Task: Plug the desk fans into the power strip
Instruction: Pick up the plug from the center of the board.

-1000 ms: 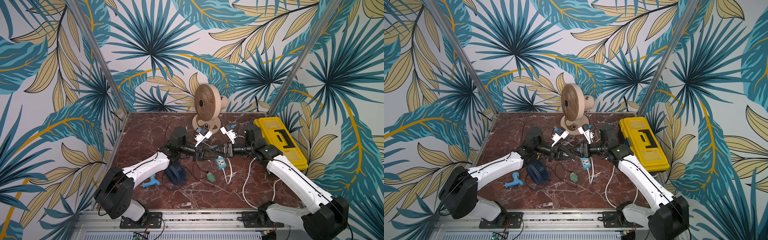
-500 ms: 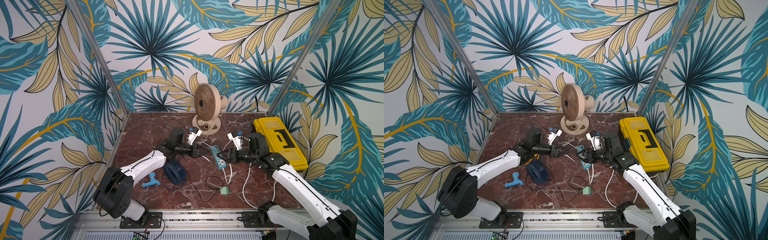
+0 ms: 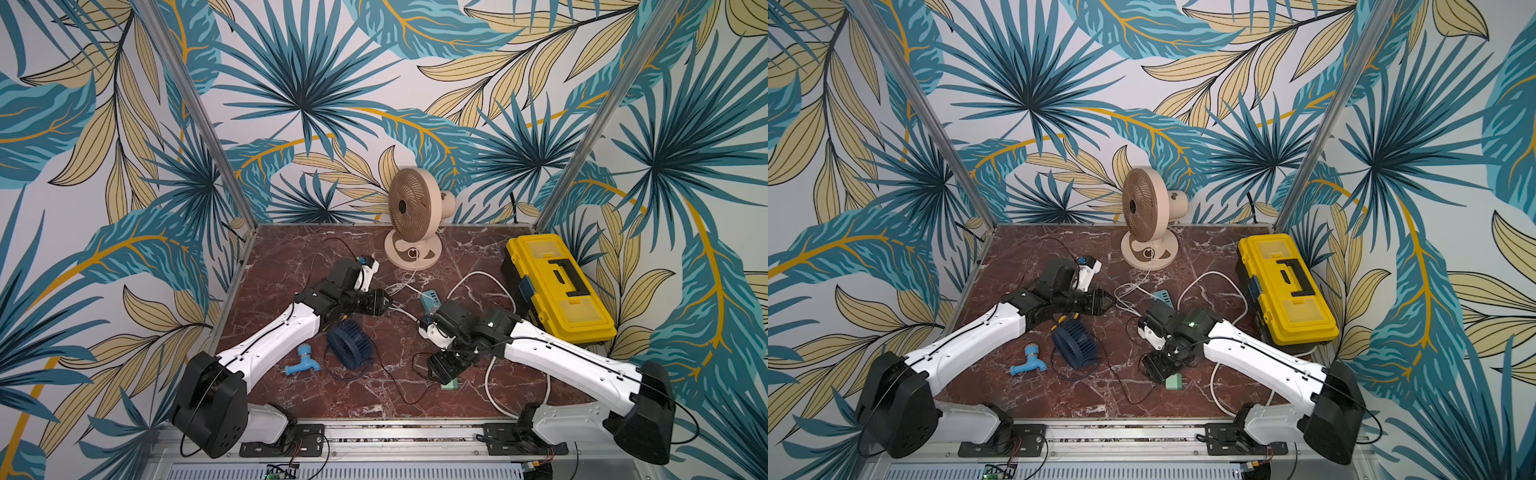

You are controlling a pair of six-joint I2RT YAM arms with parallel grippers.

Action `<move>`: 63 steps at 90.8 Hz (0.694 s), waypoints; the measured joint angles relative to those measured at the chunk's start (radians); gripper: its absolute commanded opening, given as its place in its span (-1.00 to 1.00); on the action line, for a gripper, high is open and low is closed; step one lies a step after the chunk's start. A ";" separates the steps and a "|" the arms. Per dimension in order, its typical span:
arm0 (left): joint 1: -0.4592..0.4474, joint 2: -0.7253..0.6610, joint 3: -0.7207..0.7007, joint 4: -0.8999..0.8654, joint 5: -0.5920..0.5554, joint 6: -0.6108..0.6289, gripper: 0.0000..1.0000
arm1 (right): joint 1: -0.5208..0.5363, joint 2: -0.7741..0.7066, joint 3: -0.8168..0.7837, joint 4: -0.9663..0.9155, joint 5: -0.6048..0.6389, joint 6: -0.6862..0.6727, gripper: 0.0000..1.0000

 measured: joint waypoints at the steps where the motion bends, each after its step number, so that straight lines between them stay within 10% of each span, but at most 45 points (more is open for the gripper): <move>1: 0.002 -0.005 -0.001 -0.002 -0.005 0.000 0.23 | 0.003 0.010 0.008 -0.012 0.008 0.000 0.54; 63: 0.055 -0.120 -0.040 -0.081 -0.119 0.023 0.23 | 0.098 0.529 0.407 -0.387 0.206 -0.280 0.99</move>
